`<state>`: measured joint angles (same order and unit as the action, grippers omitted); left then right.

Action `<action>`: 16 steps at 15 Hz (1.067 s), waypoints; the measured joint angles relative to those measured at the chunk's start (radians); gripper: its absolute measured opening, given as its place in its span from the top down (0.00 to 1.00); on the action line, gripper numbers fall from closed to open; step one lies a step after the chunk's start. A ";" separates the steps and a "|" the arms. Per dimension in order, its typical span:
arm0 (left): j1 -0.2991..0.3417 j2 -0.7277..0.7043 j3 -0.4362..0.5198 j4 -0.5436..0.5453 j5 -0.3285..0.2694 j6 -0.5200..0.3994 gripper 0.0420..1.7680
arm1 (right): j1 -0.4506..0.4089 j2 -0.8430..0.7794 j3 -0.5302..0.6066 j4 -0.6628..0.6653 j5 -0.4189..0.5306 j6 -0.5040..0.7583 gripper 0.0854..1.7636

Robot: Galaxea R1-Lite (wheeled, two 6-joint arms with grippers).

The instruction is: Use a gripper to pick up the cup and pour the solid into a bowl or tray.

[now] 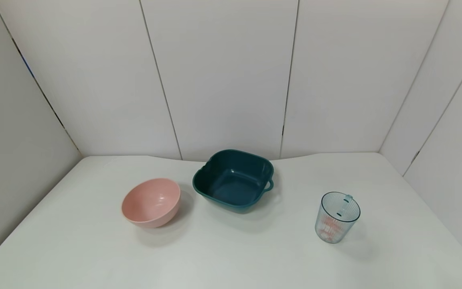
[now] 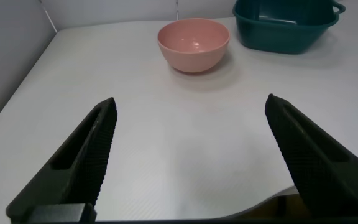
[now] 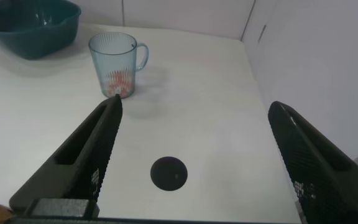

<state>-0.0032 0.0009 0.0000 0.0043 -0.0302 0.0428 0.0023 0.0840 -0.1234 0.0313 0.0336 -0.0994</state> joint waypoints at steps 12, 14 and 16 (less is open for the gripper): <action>0.000 0.000 0.000 0.000 0.000 0.000 0.03 | 0.072 0.852 -0.275 -0.150 0.142 0.002 0.03; 0.000 0.000 0.000 0.000 0.000 0.000 0.03 | 0.117 0.974 -0.277 -0.187 0.148 0.001 0.03; 0.000 0.000 0.000 0.000 0.000 0.000 0.03 | 0.161 1.079 -0.277 -0.212 0.150 0.001 0.03</action>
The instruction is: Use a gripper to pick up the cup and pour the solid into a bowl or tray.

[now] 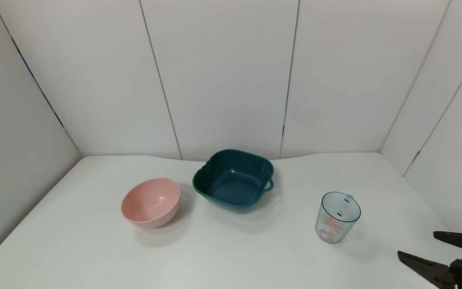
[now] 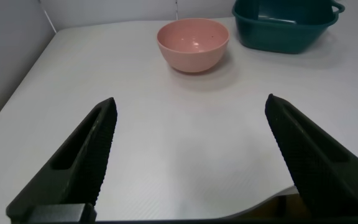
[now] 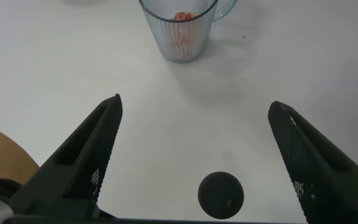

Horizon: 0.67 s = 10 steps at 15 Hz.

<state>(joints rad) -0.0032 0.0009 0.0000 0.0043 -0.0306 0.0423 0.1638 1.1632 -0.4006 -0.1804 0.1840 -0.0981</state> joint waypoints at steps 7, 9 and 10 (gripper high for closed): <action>0.000 0.000 0.000 0.000 0.000 0.000 0.03 | 0.083 0.320 0.069 -0.337 0.001 0.020 0.03; 0.000 0.000 0.000 0.000 0.000 0.000 0.03 | 0.092 0.400 0.091 -0.443 0.001 0.025 0.03; 0.000 0.000 0.000 0.000 0.000 0.000 0.03 | 0.099 0.433 0.098 -0.488 0.001 0.039 0.03</action>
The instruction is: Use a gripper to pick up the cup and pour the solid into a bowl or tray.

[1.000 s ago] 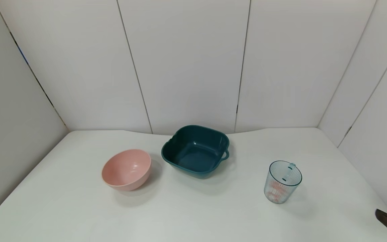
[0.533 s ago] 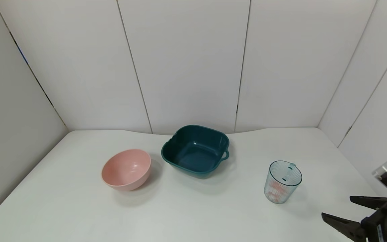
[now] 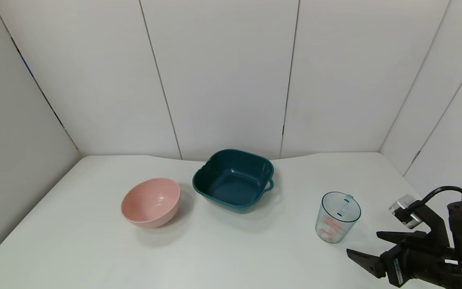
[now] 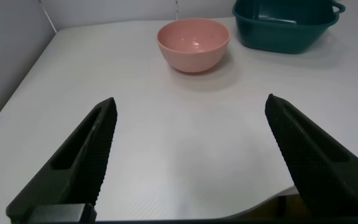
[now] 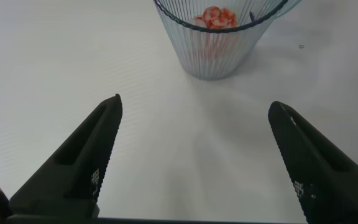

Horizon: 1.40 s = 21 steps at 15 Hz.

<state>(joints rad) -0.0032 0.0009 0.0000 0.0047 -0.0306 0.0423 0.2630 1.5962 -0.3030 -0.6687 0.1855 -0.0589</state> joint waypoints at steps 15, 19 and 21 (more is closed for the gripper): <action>0.000 0.000 0.000 0.000 0.000 0.000 0.03 | 0.044 0.376 0.090 -0.637 -0.071 0.052 0.03; 0.000 0.000 0.000 0.000 0.000 0.000 0.03 | 0.045 0.467 0.134 -0.822 -0.071 0.052 0.03; 0.000 0.000 0.000 0.000 0.000 0.000 0.03 | 0.045 0.512 0.154 -0.889 -0.081 0.052 0.03</action>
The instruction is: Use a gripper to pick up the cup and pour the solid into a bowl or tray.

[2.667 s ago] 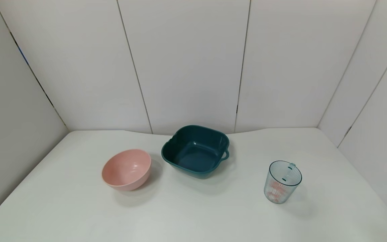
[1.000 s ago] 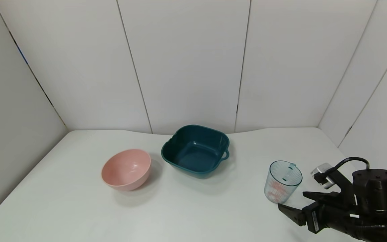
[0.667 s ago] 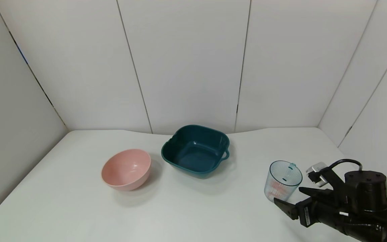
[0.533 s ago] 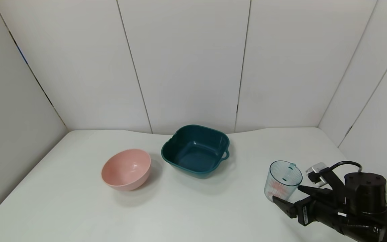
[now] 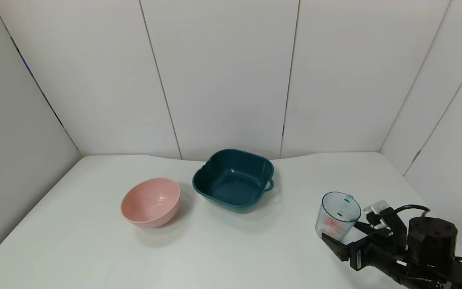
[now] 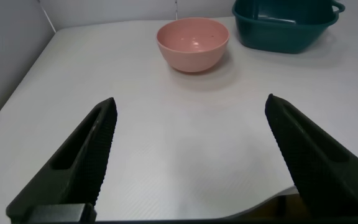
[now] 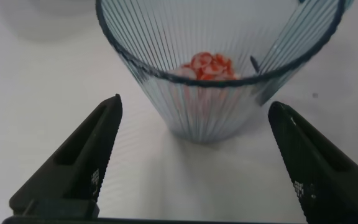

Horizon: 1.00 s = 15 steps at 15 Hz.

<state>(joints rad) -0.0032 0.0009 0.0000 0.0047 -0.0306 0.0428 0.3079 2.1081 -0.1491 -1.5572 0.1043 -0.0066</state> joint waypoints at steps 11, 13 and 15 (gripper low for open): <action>0.000 0.000 0.000 0.000 0.000 0.000 0.03 | 0.014 0.042 -0.043 -0.003 -0.041 0.037 0.03; 0.000 0.000 0.000 0.000 0.000 0.000 0.03 | 0.015 0.044 -0.052 -0.002 -0.042 0.037 0.03; 0.000 0.000 0.000 0.000 0.000 0.000 0.03 | 0.014 0.044 -0.058 -0.002 -0.042 0.037 0.03</action>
<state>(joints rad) -0.0032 0.0009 0.0000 0.0047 -0.0302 0.0428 0.3221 2.1519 -0.2072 -1.5591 0.0623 0.0306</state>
